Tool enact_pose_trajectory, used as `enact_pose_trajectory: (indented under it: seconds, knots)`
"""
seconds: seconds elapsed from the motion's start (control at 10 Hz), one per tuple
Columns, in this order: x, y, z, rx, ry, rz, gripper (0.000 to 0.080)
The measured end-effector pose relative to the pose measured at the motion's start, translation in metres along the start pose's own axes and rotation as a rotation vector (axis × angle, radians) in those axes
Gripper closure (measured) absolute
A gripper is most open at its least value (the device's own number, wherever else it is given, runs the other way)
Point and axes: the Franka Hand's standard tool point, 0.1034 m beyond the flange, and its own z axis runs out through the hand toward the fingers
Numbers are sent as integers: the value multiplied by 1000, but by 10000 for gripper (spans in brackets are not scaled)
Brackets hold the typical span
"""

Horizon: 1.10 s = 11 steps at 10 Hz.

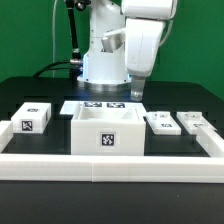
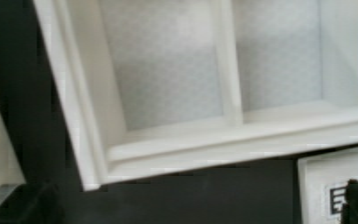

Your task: Assemble cabinet

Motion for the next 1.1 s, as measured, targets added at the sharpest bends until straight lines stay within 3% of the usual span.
enact_pose_trajectory:
  seconds: [0.5, 0.9, 1.1]
  knots:
    - [-12, -26, 10, 13, 0, -60, 1]
    - [-25, -63, 22, 30, 3, -57, 1]
    - [-27, -73, 25, 44, -1, -61, 1]
